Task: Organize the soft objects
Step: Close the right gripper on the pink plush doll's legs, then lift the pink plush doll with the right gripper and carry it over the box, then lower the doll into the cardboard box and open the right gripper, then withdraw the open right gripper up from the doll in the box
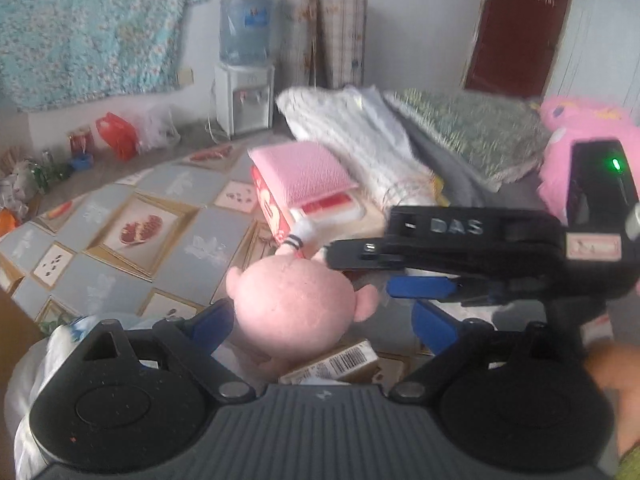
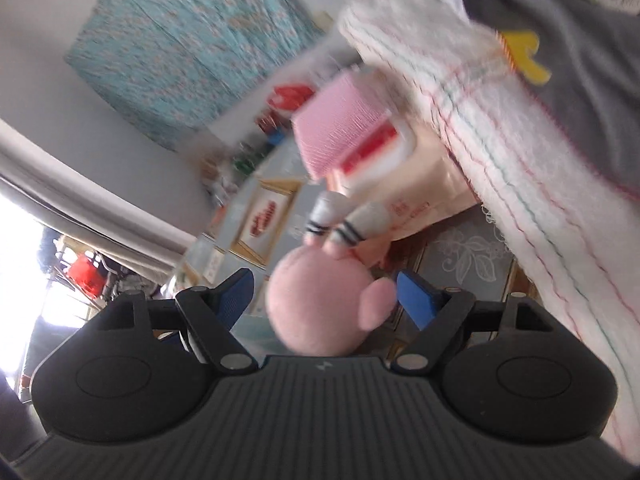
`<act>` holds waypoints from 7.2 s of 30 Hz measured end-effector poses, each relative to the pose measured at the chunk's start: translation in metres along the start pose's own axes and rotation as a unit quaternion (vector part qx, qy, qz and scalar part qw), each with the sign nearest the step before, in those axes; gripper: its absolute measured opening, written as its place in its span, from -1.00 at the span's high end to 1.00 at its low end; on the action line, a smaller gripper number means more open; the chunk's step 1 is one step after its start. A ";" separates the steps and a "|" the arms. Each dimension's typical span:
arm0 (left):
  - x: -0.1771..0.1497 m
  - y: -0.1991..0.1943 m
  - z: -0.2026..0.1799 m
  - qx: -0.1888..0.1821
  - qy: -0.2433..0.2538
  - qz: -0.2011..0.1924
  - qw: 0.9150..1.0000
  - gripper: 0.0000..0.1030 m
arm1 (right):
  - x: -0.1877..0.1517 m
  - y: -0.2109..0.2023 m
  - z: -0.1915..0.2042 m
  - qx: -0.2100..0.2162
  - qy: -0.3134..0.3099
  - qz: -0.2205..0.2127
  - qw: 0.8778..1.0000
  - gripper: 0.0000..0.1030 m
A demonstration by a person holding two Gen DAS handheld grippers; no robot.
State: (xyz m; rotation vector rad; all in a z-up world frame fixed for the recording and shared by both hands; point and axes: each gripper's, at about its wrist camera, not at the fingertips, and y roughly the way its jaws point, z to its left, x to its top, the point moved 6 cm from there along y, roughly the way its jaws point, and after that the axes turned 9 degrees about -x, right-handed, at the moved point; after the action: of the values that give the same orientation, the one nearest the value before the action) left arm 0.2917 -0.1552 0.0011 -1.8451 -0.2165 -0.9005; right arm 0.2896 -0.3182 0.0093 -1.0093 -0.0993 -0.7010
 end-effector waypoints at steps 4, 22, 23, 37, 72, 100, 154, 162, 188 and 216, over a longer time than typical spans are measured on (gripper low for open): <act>0.005 0.028 0.005 0.010 0.000 0.026 1.000 -0.87 | 0.007 0.031 -0.006 -0.006 0.013 0.031 0.999 -0.54; 0.015 0.062 0.025 0.029 -0.051 0.044 0.997 -0.48 | 0.011 0.064 -0.006 0.053 0.046 0.073 0.995 -0.01; 0.015 0.061 0.025 0.030 -0.053 0.041 0.997 -0.48 | 0.011 0.062 -0.004 0.050 0.040 0.067 0.996 -0.01; 0.029 -0.002 0.000 0.025 -0.038 -0.034 0.998 -0.48 | 0.018 -0.006 0.038 0.076 0.001 0.011 0.997 -0.01; -0.120 -0.294 0.178 0.087 -0.229 -0.163 0.956 -0.57 | -0.206 -0.071 0.396 0.150 -0.357 0.125 0.914 -0.04; -0.206 -0.282 0.274 0.105 -0.326 -0.119 0.932 -0.69 | -0.263 0.097 0.434 0.014 -0.412 0.226 0.883 0.14; -0.309 -0.396 0.248 0.181 -0.347 -0.230 0.891 -0.77 | -0.442 0.051 0.373 0.026 -0.975 0.169 0.139 0.35; -0.314 -0.397 0.254 0.179 -0.354 -0.231 0.888 -0.77 | -0.436 0.046 0.378 0.032 -0.974 0.135 0.177 0.65; -0.304 -0.395 0.246 0.189 -0.356 -0.240 0.883 -0.77 | -0.327 -0.011 0.472 0.280 -0.708 0.089 0.643 0.74; -0.299 -0.392 0.243 0.193 -0.343 -0.245 0.886 -0.77 | -0.315 0.072 0.459 0.031 -0.700 0.139 0.700 -0.60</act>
State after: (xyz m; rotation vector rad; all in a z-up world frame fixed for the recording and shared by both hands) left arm -0.0061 0.3053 0.0371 -1.6766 -1.2592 -0.4320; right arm 0.1943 0.2299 0.0853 -1.2576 -1.2722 0.5013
